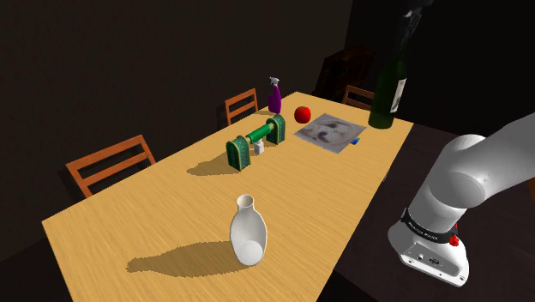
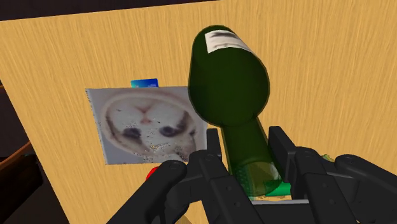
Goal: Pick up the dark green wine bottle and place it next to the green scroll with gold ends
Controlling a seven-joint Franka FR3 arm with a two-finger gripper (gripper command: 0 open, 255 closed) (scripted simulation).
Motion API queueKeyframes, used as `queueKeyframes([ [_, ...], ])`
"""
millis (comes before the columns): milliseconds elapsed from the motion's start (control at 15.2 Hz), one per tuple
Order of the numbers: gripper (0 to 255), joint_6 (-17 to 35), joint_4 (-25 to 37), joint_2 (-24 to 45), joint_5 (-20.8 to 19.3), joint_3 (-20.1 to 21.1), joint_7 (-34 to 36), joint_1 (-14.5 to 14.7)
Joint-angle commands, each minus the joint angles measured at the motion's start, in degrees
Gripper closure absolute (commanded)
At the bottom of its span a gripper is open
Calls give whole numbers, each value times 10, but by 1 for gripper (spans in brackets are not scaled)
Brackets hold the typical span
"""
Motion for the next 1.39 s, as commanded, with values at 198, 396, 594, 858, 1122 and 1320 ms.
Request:
queueKeyframes([
  [198,255,-37,60,24,7,-1,-6,6],
  [396,255,-59,97,39,12,-2,-10,9],
  [594,255,-82,137,56,16,-5,-15,12],
  [858,255,-114,193,81,23,-10,-23,17],
  [1122,255,-148,255,111,32,-19,-32,21],
  [1320,255,-176,306,136,40,-28,-42,24],
])
